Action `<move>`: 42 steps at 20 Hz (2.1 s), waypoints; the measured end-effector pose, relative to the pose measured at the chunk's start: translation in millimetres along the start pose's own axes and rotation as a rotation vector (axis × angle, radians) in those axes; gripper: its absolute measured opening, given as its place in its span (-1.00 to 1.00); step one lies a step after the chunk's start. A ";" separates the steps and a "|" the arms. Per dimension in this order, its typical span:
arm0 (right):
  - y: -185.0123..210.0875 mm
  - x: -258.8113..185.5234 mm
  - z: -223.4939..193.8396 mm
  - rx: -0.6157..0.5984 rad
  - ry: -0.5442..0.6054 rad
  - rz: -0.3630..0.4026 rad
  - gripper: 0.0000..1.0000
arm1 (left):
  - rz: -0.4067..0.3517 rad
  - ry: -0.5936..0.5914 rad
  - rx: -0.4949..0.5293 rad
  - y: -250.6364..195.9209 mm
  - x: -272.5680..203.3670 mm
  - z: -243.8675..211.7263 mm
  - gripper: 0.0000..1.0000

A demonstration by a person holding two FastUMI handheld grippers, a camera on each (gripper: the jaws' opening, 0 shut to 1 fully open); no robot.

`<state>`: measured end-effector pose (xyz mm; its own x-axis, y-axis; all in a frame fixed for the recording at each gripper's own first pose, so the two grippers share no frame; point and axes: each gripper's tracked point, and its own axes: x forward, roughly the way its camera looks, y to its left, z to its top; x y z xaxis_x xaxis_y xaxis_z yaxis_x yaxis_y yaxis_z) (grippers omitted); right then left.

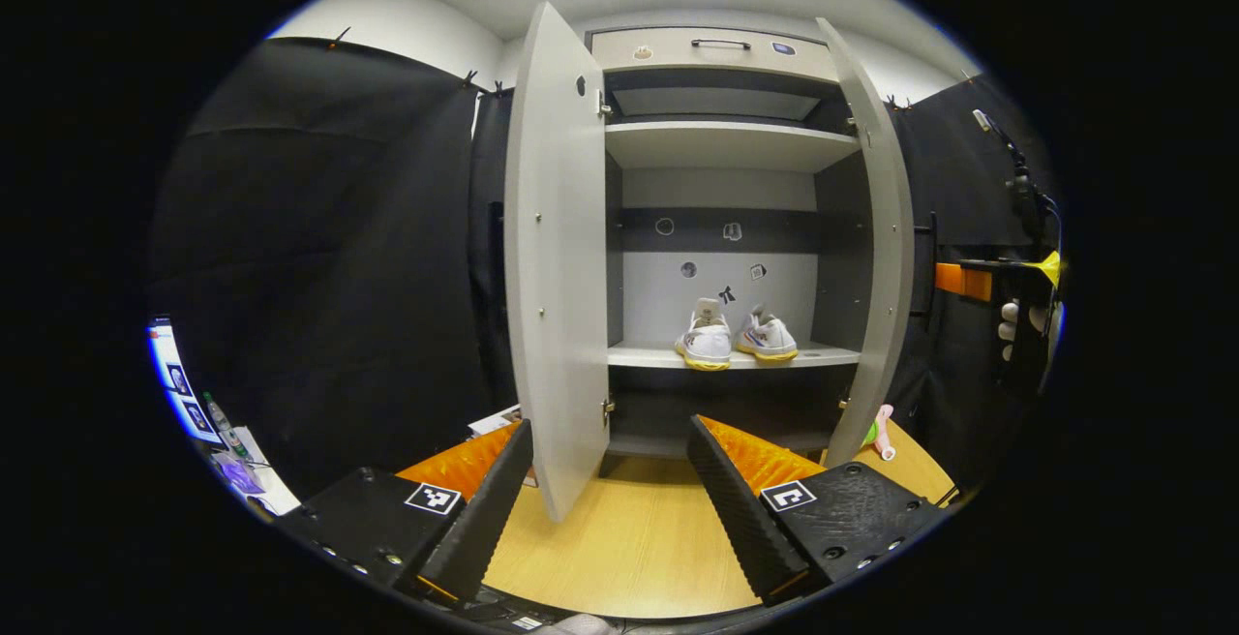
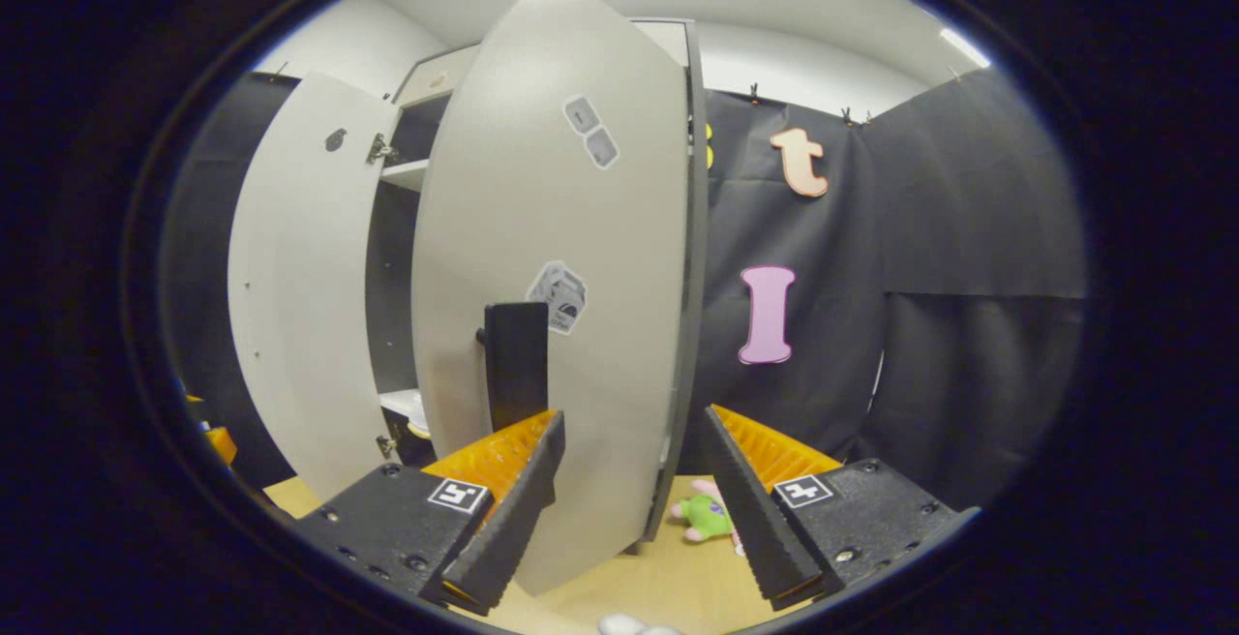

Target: Grab one shoe with the right hand and put it into the shoe cabinet, grab the other shoe with the left hand and put it into the shoe cabinet; then close the right door with the right hand and the left door with the left hand.

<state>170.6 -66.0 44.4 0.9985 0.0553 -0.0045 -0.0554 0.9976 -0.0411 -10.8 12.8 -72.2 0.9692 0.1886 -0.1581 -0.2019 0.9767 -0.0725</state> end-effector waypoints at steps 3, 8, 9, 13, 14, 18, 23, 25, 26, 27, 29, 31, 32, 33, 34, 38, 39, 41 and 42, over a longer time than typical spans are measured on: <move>44.3 5.8 3.5 0.007 -0.020 0.093 0.89 | 0.023 0.005 0.006 15.2 -7.0 -2.1 0.93; 65.0 -7.6 4.0 -0.013 -0.020 0.113 0.99 | 0.032 0.005 -0.004 29.6 -8.1 -2.4 0.93; 64.0 -11.1 3.3 -0.015 -0.016 0.108 0.99 | 0.027 0.003 -0.007 31.2 -7.1 -1.8 0.93; 61.0 -31.1 -1.8 -0.027 0.001 0.078 0.99 | 0.010 -0.014 -0.006 38.0 -0.9 0.8 0.93; 60.6 -36.7 -4.0 -0.027 0.006 0.074 0.99 | 0.003 -0.016 -0.006 40.8 3.1 2.5 0.93; 57.5 -61.2 -18.5 -0.020 0.039 0.039 0.97 | 0.021 -0.056 0.031 76.5 35.7 22.5 0.93; 51.4 -105.9 -50.9 -0.005 0.115 -0.025 0.99 | 0.065 -0.119 0.051 127.8 98.2 59.4 0.94; 47.1 -122.5 -65.4 0.002 0.146 -0.057 0.99 | 0.095 -0.152 0.056 147.4 118.7 75.0 0.92; 45.0 -129.7 -70.6 0.009 0.160 -0.070 1.00 | 0.107 -0.158 0.061 157.0 129.0 81.2 0.93; 42.0 -136.0 -77.1 0.019 0.176 -0.081 1.00 | 0.113 -0.160 0.063 161.4 138.3 84.4 0.92; 37.3 -146.5 -83.2 0.036 0.192 -0.107 1.00 | 0.109 -0.160 0.067 166.1 152.9 89.0 0.93; 32.9 -153.7 -86.0 0.036 0.199 -0.132 0.97 | 0.103 -0.159 0.082 166.2 164.3 92.6 0.93; 31.2 -156.8 -85.2 0.037 0.199 -0.138 0.99 | 0.107 -0.169 0.092 168.0 166.6 94.3 1.00; 31.3 -159.3 -84.3 0.039 0.195 -0.141 1.00 | 0.103 -0.178 0.087 166.6 165.9 94.8 0.87; 30.5 -160.8 -83.7 0.041 0.194 -0.145 0.99 | 0.100 -0.182 0.077 164.9 164.6 94.1 0.88; 30.8 -162.1 -83.4 0.047 0.193 -0.147 1.00 | 0.071 -0.183 0.091 147.3 162.7 92.3 0.76; 31.8 -162.9 -83.6 0.049 0.192 -0.144 0.99 | 0.054 -0.181 0.090 140.6 162.3 91.8 0.73; 33.6 -164.2 -86.7 0.050 0.198 -0.137 0.99 | -0.005 -0.172 0.052 121.7 157.0 90.2 0.73; 34.5 -163.6 -87.4 0.049 0.201 -0.133 0.99 | -0.032 -0.167 0.047 110.5 154.9 89.5 0.73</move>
<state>5.2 -44.2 -43.6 0.9762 -0.0811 -0.2009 0.0817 0.9966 -0.0058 129.6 159.1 -16.6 0.9858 0.1676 0.0100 -0.1672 0.9855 -0.0278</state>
